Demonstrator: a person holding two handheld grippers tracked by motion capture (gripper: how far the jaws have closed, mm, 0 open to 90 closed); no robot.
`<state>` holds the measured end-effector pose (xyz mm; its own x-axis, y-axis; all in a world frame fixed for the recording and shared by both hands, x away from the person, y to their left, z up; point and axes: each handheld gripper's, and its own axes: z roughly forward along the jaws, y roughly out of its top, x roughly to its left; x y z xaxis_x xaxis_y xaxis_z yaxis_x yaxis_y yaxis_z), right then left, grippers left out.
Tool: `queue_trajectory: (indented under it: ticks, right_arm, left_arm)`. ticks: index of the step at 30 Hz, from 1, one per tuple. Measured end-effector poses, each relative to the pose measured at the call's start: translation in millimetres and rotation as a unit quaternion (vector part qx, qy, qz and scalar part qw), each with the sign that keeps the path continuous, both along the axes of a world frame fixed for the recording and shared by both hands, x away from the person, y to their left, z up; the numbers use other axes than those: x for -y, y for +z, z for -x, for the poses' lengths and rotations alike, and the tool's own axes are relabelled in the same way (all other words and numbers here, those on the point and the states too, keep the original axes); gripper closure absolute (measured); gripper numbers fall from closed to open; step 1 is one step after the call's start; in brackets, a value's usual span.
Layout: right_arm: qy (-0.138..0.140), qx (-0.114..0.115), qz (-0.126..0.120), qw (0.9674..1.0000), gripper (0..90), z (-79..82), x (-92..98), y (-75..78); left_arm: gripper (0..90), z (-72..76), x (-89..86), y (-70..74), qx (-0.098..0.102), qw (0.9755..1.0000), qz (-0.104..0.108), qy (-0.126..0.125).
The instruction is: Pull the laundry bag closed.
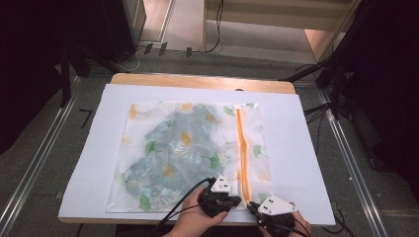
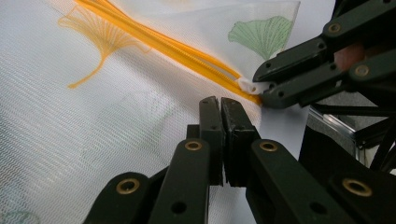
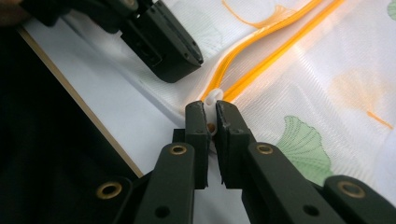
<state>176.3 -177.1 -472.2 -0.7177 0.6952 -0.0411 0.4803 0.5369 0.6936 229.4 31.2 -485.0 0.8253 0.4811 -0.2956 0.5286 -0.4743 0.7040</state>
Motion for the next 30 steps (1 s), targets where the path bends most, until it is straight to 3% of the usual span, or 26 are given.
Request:
queue_trajectory:
  ticks: [6,8,14,16,21,22,25,27,28,30]
  right_arm:
    - [-0.005,-0.028,-0.042,0.9987,86.3,-3.3,8.6,3.5]
    - [-0.003,-0.024,-0.044,0.9987,90.0,-2.8,7.6,5.0]
    - [-0.003,-0.027,-0.042,0.9988,90.0,-4.5,3.8,5.2]
    - [-0.011,-0.042,-0.054,0.9976,90.0,-6.6,4.5,5.5]
    - [-0.014,-0.05,-0.067,0.9964,90.0,-7.1,5.6,7.4]
    - [-0.021,-0.06,-0.088,0.9941,90.0,-8.3,6.7,8.9]
    - [-0.039,-0.07,-0.107,0.991,90.0,-11.1,8.1,10.4]
    - [-0.046,-0.076,-0.116,0.9893,90.0,-12.5,8.9,10.5]
    - [-0.058,-0.089,-0.135,0.9852,90.0,-15.8,12.4,10.7]
    - [-0.062,-0.094,-0.139,0.9839,90.0,-16.7,13.2,10.5]
  left_arm:
    - [88.2,0.6,0.4,0.1,0.003,1.0,-0.001,0.0]
    - [87.4,2.2,1.3,0.9,0.01,0.9999,-0.005,-0.001]
    - [87.1,8.4,5.0,2.1,0.029,0.9994,-0.012,-0.016]
    - [87.4,10.0,6.9,2.0,0.035,0.9991,-0.014,-0.017]
    - [90.0,11.1,8.6,0.9,0.038,0.9989,-0.017,-0.022]
    - [90.0,11.0,8.7,1.1,0.041,0.9986,-0.02,-0.026]
    - [90.0,8.3,7.2,0.8,0.031,0.9989,-0.016,-0.033]
    - [90.0,8.8,7.2,1.1,0.034,0.9987,-0.019,-0.034]
    - [90.0,9.7,7.6,1.0,0.04,0.9984,-0.02,-0.035]
    - [90.0,12.4,9.1,0.7,0.05,0.998,-0.02,-0.032]
